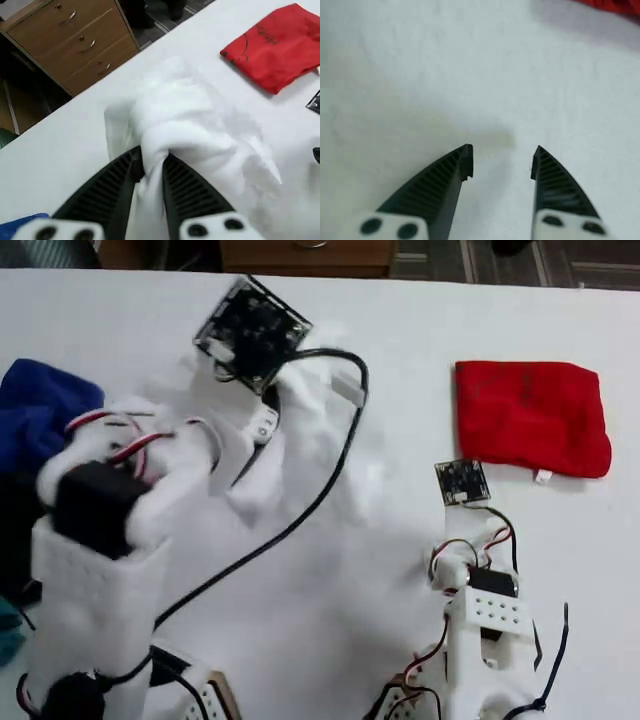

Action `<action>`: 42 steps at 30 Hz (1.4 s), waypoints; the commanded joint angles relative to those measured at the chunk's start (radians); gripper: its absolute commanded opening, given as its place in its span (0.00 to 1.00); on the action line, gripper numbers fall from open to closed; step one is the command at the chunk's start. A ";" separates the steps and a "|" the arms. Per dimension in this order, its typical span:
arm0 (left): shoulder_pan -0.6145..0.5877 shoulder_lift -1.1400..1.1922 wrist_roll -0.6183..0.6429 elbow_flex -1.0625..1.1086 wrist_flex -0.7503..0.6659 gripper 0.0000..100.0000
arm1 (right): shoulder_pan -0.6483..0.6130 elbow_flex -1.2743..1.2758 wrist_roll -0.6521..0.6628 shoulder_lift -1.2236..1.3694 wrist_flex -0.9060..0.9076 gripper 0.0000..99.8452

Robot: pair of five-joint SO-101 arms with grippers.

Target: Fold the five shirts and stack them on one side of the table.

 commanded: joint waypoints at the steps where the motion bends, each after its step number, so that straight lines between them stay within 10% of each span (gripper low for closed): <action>1: -0.028 -0.018 0.002 0.220 -0.086 0.03 | -0.004 -0.005 -0.006 -0.028 -0.019 0.19; 8: -0.227 -0.018 -0.043 0.848 -0.589 0.06 | -0.004 -0.005 -0.006 -0.028 -0.019 0.19; 16: -0.514 -0.025 -0.089 1.046 -0.924 0.20 | -0.004 -0.005 -0.006 -0.028 -0.019 0.19; 22: -0.583 -0.028 -0.089 0.958 -0.766 0.20 | -0.004 -0.005 -0.006 -0.028 -0.019 0.19; 30: -0.405 -0.028 -0.163 0.736 -0.183 0.20 | -0.004 -0.005 -0.006 -0.028 -0.019 0.19; 38: -0.253 -0.018 0.499 0.720 -0.106 0.20 | -0.004 -0.005 -0.006 -0.028 -0.019 0.19; 42: -0.167 -0.018 0.562 0.789 -0.107 0.20 | -0.004 -0.005 -0.006 -0.028 -0.019 0.19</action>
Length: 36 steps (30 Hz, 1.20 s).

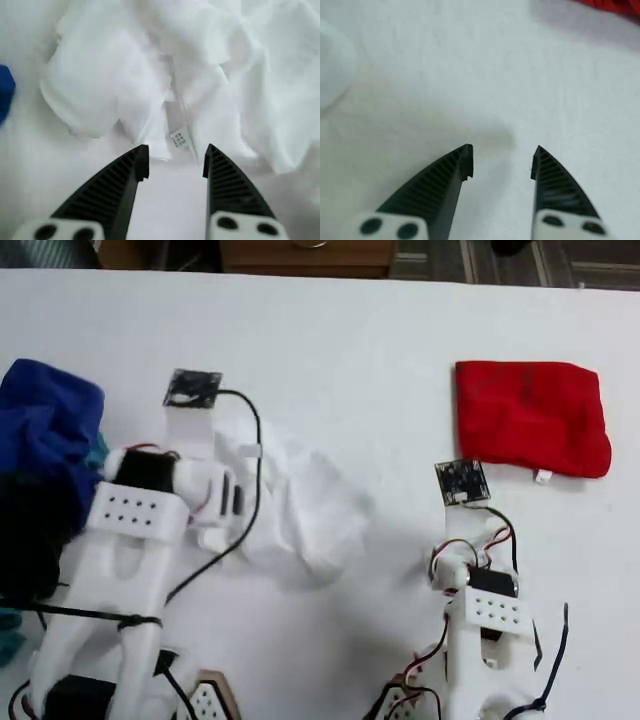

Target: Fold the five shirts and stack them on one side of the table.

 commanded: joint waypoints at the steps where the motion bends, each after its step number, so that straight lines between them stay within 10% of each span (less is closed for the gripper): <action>1: 0.097 -0.020 0.063 0.053 -0.003 0.20 | -0.004 -0.005 -0.006 -0.028 -0.019 0.19; 16: 0.158 -0.020 0.072 0.441 -0.434 0.20 | -0.004 -0.005 -0.006 -0.024 -0.031 0.19; 36: 0.164 -0.020 0.140 0.452 -0.608 0.20 | -0.004 -0.005 -0.006 -0.024 -0.031 0.19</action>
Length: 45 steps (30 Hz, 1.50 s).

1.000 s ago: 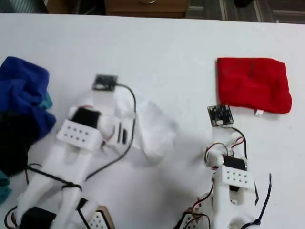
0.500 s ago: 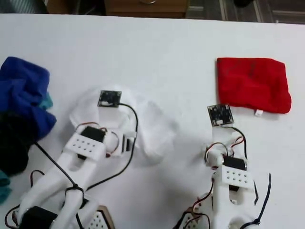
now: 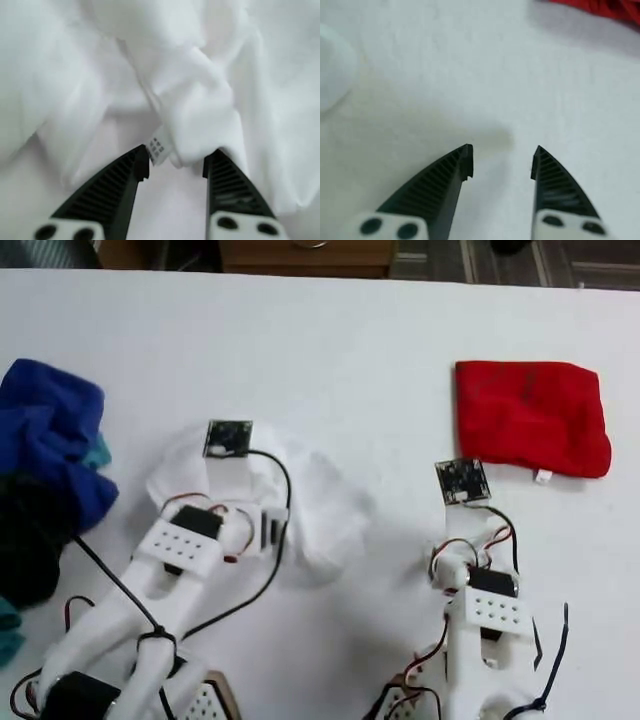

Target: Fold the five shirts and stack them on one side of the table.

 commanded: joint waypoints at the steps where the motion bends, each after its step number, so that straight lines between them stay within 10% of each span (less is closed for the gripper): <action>1: 0.012 -0.020 0.011 0.001 -0.058 0.20 | -0.004 -0.005 -0.006 -0.024 -0.015 0.19; 18: 0.011 -0.031 0.011 -0.007 -0.017 0.03 | -0.004 -0.005 -0.006 -0.024 -0.015 0.19; 34: 0.118 -0.025 -0.077 -0.305 0.615 0.03 | -0.004 -0.005 -0.006 -0.024 -0.015 0.19; 39: 0.135 -0.020 -0.081 -0.228 0.508 0.05 | -0.004 -0.005 -0.006 -0.024 -0.015 0.19; 45: 0.110 -0.028 -0.028 -0.048 0.310 0.33 | -0.004 -0.005 -0.006 -0.024 -0.015 0.19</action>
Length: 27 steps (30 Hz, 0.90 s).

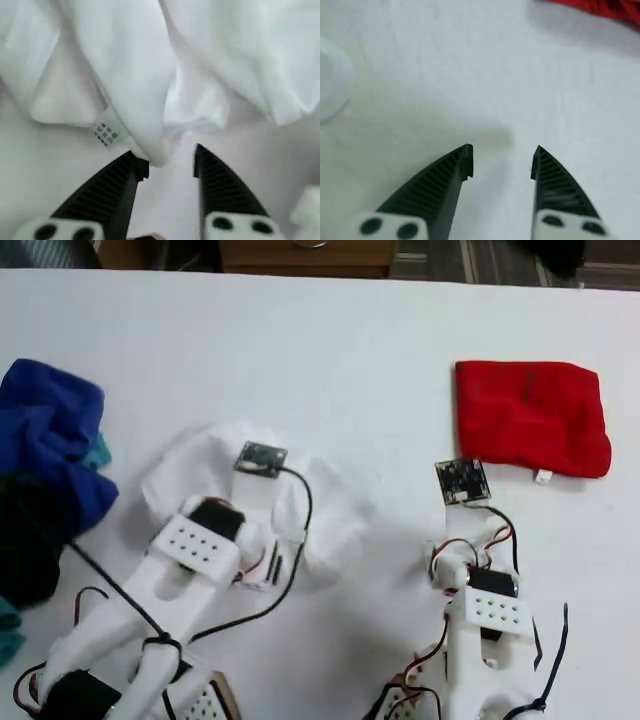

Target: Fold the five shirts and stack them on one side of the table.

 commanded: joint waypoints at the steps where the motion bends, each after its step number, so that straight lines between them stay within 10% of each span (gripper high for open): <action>1: -0.023 -0.028 0.052 0.050 -0.091 0.35 | -0.004 -0.005 -0.006 -0.024 -0.015 0.19; 17: -0.157 -0.021 0.058 0.223 -0.450 0.30 | -0.004 -0.005 -0.006 -0.024 -0.015 0.19; 23: -0.147 -0.026 0.055 0.226 -0.450 0.02 | -0.004 -0.005 -0.006 -0.024 -0.015 0.19; 27: -0.147 -0.029 0.060 0.223 -0.448 0.03 | -0.004 -0.005 -0.006 -0.024 -0.015 0.19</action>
